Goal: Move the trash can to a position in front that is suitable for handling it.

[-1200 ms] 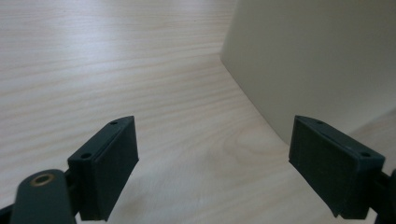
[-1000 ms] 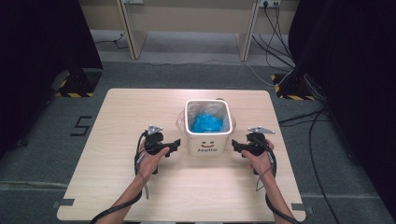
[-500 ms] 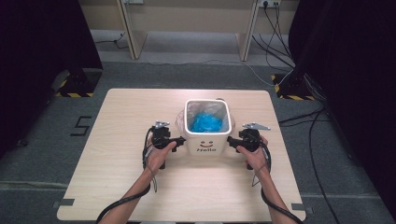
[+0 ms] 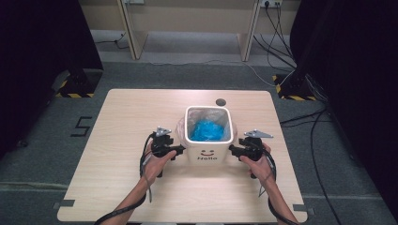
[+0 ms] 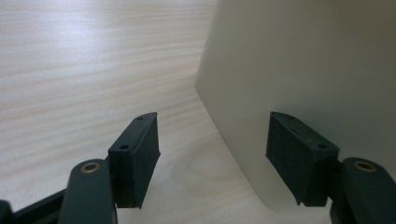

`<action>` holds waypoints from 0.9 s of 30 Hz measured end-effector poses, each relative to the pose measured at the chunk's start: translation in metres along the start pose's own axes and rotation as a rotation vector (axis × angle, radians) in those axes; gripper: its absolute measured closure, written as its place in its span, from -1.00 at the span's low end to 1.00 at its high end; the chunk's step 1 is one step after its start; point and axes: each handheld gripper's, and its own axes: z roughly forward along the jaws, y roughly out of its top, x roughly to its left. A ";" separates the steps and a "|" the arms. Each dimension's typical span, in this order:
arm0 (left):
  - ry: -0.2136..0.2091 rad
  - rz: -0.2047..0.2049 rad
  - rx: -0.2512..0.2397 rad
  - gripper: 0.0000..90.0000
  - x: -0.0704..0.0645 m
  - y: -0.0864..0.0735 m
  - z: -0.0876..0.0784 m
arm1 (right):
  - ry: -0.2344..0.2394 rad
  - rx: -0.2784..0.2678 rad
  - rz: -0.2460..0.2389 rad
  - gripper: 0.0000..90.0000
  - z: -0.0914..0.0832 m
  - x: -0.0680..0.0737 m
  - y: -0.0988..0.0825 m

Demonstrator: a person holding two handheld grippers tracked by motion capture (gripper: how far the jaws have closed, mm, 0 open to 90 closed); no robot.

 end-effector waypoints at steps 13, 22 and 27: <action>0.023 0.068 -0.019 -0.25 -0.011 -0.026 -0.032 | 0.009 0.016 -0.027 -0.12 -0.020 0.027 -0.023; 0.023 0.083 -0.025 -0.24 -0.016 -0.039 -0.048 | 0.007 0.007 -0.039 -0.10 -0.033 0.040 -0.036; 0.013 0.086 -0.025 -0.24 -0.017 -0.046 -0.054 | -0.005 0.008 -0.049 -0.09 -0.039 0.049 -0.042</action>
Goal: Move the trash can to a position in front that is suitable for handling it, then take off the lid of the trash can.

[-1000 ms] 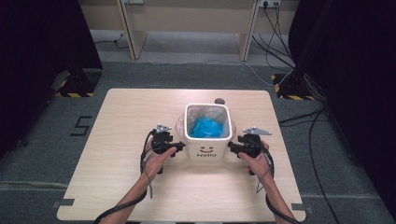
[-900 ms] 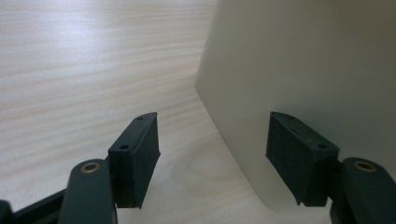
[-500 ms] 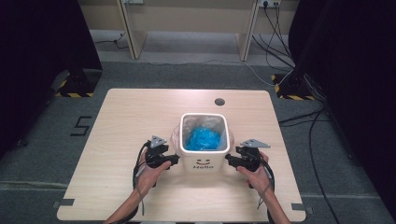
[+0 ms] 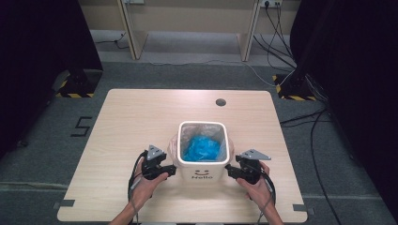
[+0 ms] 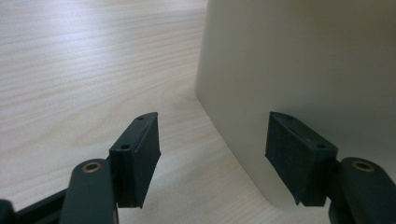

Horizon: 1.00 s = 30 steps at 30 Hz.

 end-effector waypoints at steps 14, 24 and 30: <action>-0.026 0.023 -0.039 -0.64 0.005 -0.015 -0.007 | -0.046 0.042 0.013 -0.50 -0.004 -0.001 -0.011; -0.020 0.101 -0.024 -0.65 0.009 -0.037 -0.031 | -0.069 0.059 0.043 -0.60 -0.004 -0.014 -0.016; -0.037 0.096 -0.023 -0.66 0.009 -0.043 -0.039 | -0.065 0.056 0.038 -0.61 -0.002 -0.015 -0.014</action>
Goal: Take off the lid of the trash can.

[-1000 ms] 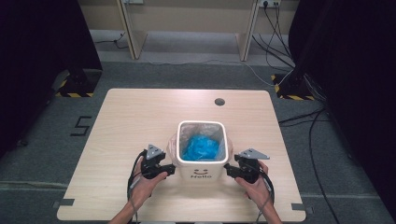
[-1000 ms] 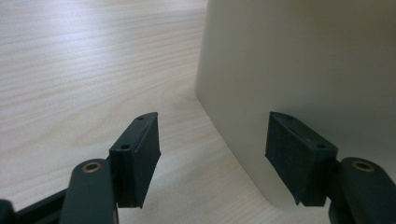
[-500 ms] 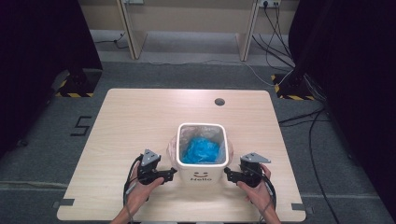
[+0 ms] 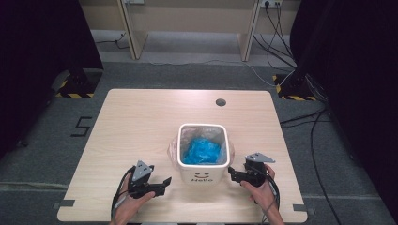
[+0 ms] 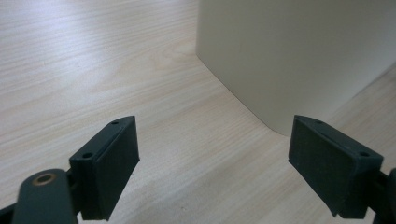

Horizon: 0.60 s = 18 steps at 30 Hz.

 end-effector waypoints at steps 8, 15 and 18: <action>-0.023 0.013 0.011 -0.66 -0.007 -0.004 -0.003 | 0.006 -0.002 0.021 -0.62 -0.002 -0.005 0.001; -0.040 0.030 0.003 -0.66 -0.015 -0.008 -0.010 | 0.012 -0.021 0.033 -0.64 -0.008 -0.008 0.008; -0.045 0.028 0.005 -0.66 -0.017 -0.010 -0.013 | 0.007 -0.031 0.044 -0.61 -0.012 -0.013 0.014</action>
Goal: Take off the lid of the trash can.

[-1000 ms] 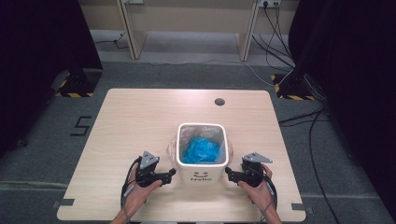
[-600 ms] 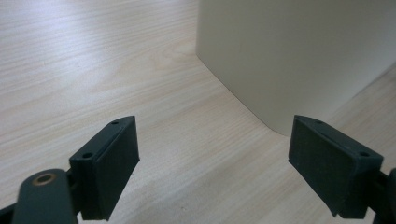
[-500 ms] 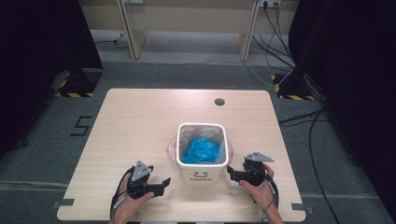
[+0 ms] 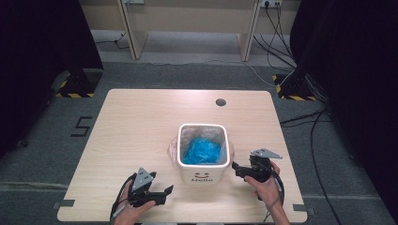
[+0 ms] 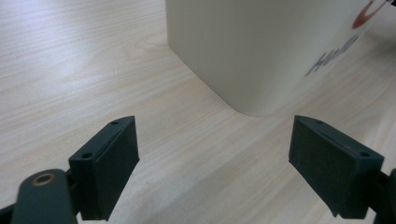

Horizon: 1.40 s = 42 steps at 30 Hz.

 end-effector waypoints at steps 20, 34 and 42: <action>-0.047 -0.033 -0.111 -0.67 -0.014 0.029 -0.029 | 0.032 -0.098 0.022 -0.60 -0.024 -0.008 0.059; -0.060 0.039 -0.173 -0.67 -0.031 0.064 -0.041 | 0.044 -0.086 -0.065 -0.46 -0.023 0.018 0.104; -0.065 0.082 -0.168 -0.67 -0.040 0.077 -0.035 | 0.070 -0.088 -0.086 -0.32 -0.013 0.031 0.121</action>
